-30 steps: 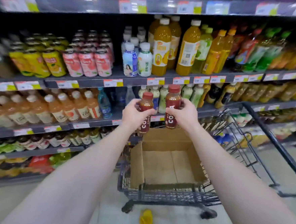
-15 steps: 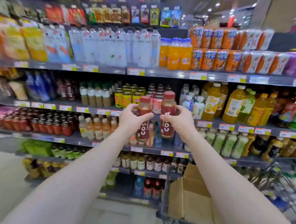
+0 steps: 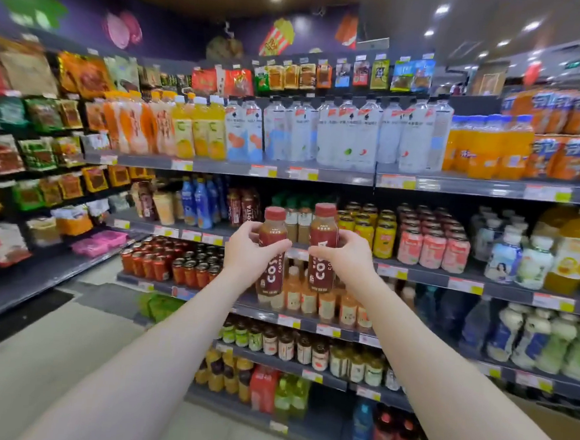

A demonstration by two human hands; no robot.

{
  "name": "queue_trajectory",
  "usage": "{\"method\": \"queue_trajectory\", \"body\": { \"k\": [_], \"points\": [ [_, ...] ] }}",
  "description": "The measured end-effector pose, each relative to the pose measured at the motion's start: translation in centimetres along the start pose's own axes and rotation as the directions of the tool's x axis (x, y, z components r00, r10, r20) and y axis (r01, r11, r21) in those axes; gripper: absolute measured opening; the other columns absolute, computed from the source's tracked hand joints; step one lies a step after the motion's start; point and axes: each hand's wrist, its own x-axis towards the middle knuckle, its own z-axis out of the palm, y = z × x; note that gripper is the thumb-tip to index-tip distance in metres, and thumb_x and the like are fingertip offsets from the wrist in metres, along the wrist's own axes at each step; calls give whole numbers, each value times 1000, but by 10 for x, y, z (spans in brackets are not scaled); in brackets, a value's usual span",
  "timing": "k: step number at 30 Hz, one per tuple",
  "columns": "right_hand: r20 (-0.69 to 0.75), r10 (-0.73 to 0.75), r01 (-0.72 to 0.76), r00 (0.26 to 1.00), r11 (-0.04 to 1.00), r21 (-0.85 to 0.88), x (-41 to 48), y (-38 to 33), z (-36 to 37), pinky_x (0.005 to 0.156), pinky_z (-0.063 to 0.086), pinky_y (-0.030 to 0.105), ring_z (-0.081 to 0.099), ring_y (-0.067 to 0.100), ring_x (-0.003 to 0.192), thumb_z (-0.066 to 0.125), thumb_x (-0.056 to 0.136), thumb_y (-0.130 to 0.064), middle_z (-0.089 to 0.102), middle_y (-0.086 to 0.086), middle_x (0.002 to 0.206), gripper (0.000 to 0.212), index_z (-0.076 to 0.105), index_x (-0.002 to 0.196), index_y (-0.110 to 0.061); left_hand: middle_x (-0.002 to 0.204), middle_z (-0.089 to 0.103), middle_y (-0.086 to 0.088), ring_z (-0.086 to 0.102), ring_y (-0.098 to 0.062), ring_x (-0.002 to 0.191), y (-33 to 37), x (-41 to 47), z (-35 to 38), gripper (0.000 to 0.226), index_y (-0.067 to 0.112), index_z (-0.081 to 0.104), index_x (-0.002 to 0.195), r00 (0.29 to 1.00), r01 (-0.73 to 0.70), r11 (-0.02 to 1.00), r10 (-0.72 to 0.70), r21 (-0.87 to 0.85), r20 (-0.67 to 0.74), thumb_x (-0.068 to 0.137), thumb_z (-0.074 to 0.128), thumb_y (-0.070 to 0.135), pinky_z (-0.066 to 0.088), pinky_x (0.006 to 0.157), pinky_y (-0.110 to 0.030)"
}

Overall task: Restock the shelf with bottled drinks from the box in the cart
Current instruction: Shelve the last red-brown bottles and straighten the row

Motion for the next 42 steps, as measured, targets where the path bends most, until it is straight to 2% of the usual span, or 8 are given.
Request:
{"method": "queue_trajectory", "body": {
  "k": [9, 14, 18, 22, 26, 28, 36, 42],
  "points": [
    [0, 50, -50, 999, 998, -29, 67, -19, 172, 84, 62, 42, 73, 13, 88, 90, 72, -31, 75, -8, 97, 39, 70, 105, -26, 101, 63, 16, 64, -3, 93, -82, 99, -113, 58, 26, 62, 117, 1000, 20, 999, -20, 30, 18, 71, 91, 46, 52, 76, -25],
    [22, 52, -50, 998, 995, -86, 117, -10, 236, 83, 62, 42, 72, 12, 88, 90, 72, -33, 75, -8, 99, 41, 70, 107, -26, 99, 61, 18, 57, 5, 90, -120, 148, -139, 51, 28, 60, 112, 1000, 20, 999, -20, 30, 2, 74, 90, 45, 39, 66, -11],
    [65, 44, -39, 997, 997, -73, 161, 1, 278, 77, 60, 33, 70, 9, 88, 90, 73, -31, 73, -9, 97, 39, 66, 104, -29, 104, 67, 14, 60, 6, 92, -160, 188, -144, 56, 30, 63, 115, 999, 51, 998, -51, 36, -8, 71, 90, 50, 42, 66, -13],
    [84, 42, -38, 996, 998, -51, 223, 19, 319, 83, 60, 37, 72, 11, 89, 90, 71, -28, 74, -9, 95, 34, 65, 92, -36, 103, 66, 18, 60, 5, 92, -199, 244, -142, 57, 33, 62, 113, 996, 82, 992, -84, 94, 20, 68, 92, 52, 43, 69, -13],
    [81, 69, -66, 994, 997, -38, 289, 34, 353, 68, 54, 24, 70, 6, 84, 91, 70, -27, 75, -7, 95, 40, 71, 105, -24, 102, 68, 18, 64, 0, 98, -229, 308, -135, 57, 32, 64, 110, 996, 86, 990, -89, 109, 21, 65, 93, 51, 48, 80, -21],
    [73, 57, -53, 996, 997, -55, 316, 39, 369, 64, 47, 19, 66, 3, 83, 90, 72, -27, 72, -8, 96, 43, 69, 108, -21, 101, 68, 19, 63, 4, 95, -239, 337, -130, 54, 30, 64, 111, 994, 92, 989, -98, 116, 48, 68, 93, 45, 46, 76, -17],
    [-36, 34, -39, 999, 989, -139, 393, 58, 415, 84, 53, 32, 66, 14, 90, 89, 74, -31, 66, -13, 90, 44, 65, 110, -22, 96, 64, 23, 57, 14, 87, -277, 419, -112, 51, 32, 62, 110, 988, 114, 988, -125, 108, 93, 70, 92, 45, 39, 66, -5],
    [-175, 92, -116, 980, 984, -136, 419, 74, 444, 83, 56, 33, 68, 15, 89, 90, 73, -31, 67, -12, 88, 45, 70, 112, -20, 102, 72, 17, 65, 7, 93, -316, 467, -106, 64, 29, 65, 119, 984, 86, 993, -97, 78, 152, 65, 92, 51, 52, 80, -19]
  ]
}}
